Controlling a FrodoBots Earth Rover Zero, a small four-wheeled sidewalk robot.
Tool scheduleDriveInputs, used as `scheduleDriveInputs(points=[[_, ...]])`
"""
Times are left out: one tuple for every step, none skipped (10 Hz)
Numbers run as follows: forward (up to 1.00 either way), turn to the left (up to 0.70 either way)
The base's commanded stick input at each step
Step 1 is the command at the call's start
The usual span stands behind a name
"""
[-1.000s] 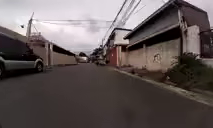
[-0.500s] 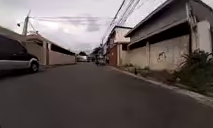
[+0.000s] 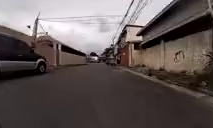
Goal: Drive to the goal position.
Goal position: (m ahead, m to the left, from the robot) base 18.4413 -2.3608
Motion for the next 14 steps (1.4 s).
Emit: scheduleDriveInputs(points=[[1.00,0.00],[1.00,0.00],[1.00,0.00],[1.00,0.00],[1.00,0.00],[1.00,0.00],[1.00,0.00],[1.00,0.00],[1.00,0.00],[1.00,0.00],[1.00,0.00],[1.00,0.00],[1.00,0.00],[1.00,0.00]])
